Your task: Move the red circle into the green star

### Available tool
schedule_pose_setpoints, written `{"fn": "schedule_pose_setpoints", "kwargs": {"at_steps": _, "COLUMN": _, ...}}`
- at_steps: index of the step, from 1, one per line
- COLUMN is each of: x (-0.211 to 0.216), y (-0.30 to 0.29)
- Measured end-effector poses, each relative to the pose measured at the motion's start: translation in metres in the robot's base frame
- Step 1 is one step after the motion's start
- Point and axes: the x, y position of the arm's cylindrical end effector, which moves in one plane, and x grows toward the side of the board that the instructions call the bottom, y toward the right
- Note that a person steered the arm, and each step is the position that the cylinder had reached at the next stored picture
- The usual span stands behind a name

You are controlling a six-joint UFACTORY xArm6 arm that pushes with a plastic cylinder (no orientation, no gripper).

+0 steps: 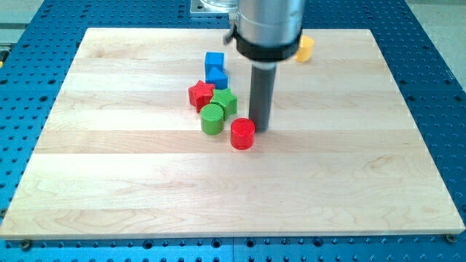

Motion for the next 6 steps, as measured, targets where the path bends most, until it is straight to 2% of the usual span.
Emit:
{"fn": "schedule_pose_setpoints", "kwargs": {"at_steps": 1, "x": 0.041, "y": -0.006}}
{"fn": "schedule_pose_setpoints", "kwargs": {"at_steps": 2, "x": 0.033, "y": -0.049}}
{"fn": "schedule_pose_setpoints", "kwargs": {"at_steps": 3, "x": 0.01, "y": -0.049}}
{"fn": "schedule_pose_setpoints", "kwargs": {"at_steps": 4, "x": 0.006, "y": -0.031}}
{"fn": "schedule_pose_setpoints", "kwargs": {"at_steps": 5, "x": -0.043, "y": -0.009}}
{"fn": "schedule_pose_setpoints", "kwargs": {"at_steps": 6, "x": -0.061, "y": -0.011}}
